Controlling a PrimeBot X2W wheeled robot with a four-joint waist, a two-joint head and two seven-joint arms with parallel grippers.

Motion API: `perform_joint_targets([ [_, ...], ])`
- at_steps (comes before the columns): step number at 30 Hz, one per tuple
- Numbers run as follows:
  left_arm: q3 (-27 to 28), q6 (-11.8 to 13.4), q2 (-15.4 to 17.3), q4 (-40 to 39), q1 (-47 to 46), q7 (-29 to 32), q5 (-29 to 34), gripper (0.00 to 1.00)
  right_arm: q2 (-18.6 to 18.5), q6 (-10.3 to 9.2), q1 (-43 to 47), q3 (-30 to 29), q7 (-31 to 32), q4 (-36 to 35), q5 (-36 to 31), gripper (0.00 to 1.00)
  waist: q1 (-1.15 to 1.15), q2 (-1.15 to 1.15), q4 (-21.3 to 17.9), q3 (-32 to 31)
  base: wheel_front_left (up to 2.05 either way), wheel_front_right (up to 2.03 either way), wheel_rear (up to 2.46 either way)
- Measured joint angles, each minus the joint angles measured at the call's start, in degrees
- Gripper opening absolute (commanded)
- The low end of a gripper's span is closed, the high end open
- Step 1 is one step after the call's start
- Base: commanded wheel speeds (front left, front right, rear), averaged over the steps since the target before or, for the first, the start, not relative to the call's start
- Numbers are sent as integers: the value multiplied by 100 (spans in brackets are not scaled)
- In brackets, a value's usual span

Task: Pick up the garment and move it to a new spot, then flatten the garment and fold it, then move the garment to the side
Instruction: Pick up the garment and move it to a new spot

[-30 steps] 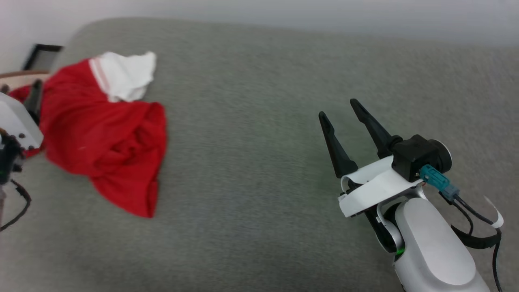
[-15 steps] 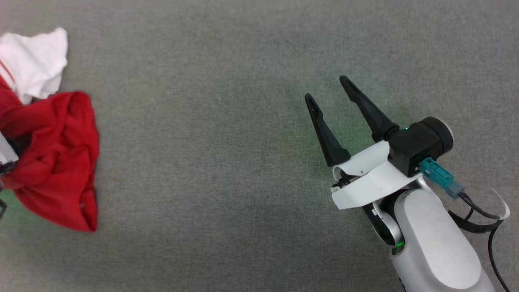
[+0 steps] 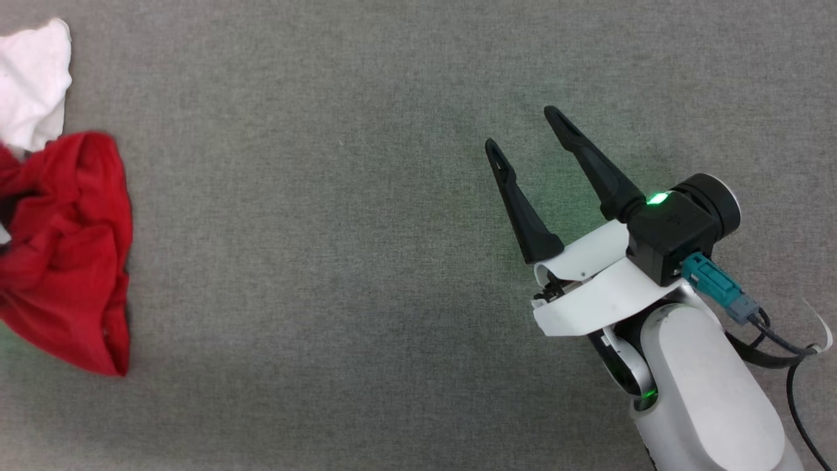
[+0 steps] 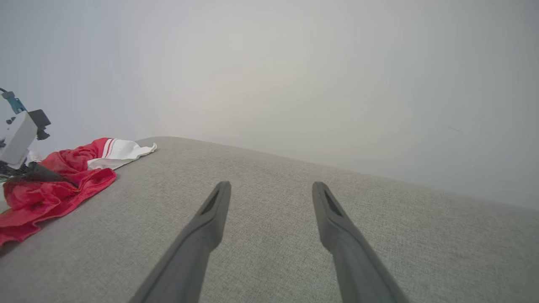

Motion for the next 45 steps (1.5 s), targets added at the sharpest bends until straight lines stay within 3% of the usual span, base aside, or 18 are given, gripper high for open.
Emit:
perform_joint_targets([
  [9,-637,-31,-45,-439,57,-1438,132,0,2,0,122,-93,-99,187,158,100,0,0,137,-403,0,0,0],
  [14,-1031,-36,157,-1016,-47,-2070,157,0,5,0,238,-287,-315,358,331,100,0,0,203,-731,0,0,0],
  [21,-1768,-36,278,-2308,-378,-2417,222,0,3,0,432,-850,-526,402,552,100,0,0,188,-1149,0,0,0],
  [27,-2307,-36,288,-3257,-837,-2413,296,0,1,0,649,-1287,-675,360,768,100,0,0,-70,-1229,0,0,0],
  [33,-2714,-36,-180,-3701,-1419,-2356,381,0,-3,0,792,-1641,-747,271,1001,100,0,0,-481,-1173,0,0,0],
  [40,-3138,-36,-1070,-3320,-1847,-2494,636,0,-3,0,931,-1951,-753,-52,1296,100,0,0,-962,-1041,0,0,0],
  [45,-3675,-37,-1150,-3192,-1619,-2337,552,0,-5,0,1007,-1960,-754,-166,1404,100,0,0,-1280,-938,0,0,0],
])
